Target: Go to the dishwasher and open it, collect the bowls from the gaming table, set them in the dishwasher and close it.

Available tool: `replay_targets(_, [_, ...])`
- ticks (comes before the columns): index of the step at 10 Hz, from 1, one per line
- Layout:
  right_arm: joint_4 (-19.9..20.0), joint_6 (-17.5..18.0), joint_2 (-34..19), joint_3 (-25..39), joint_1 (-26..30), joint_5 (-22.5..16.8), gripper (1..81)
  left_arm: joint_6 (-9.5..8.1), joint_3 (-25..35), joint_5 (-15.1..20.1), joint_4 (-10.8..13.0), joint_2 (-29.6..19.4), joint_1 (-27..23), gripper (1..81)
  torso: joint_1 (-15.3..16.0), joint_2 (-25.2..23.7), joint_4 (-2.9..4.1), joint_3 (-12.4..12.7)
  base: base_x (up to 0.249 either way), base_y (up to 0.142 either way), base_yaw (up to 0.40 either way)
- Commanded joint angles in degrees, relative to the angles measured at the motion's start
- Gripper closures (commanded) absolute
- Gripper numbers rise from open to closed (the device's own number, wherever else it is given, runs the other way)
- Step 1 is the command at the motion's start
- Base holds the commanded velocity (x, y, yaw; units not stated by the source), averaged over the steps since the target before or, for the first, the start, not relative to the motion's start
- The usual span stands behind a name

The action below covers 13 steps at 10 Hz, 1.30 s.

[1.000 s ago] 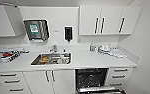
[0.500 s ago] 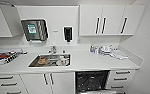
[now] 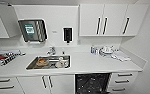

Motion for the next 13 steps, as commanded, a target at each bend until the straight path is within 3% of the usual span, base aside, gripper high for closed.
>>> replay_targets(1, [-1.29,-0.34,-0.72,1.07,2.1,-1.73,81.1,0.04,0.21,1.26,0.07,-1.38,-1.93,81.1,0.01,0.0,0.0,0.0,0.116,0.0,0.0])
replay_targets(13, [-1.29,-0.34,-0.63,0.81,1.75,-1.65,81.1,0.12,0.21,1.26,0.51,-1.3,-1.76,81.1,0.01,0.0,0.0,0.0,0.105,0.0,0.0])
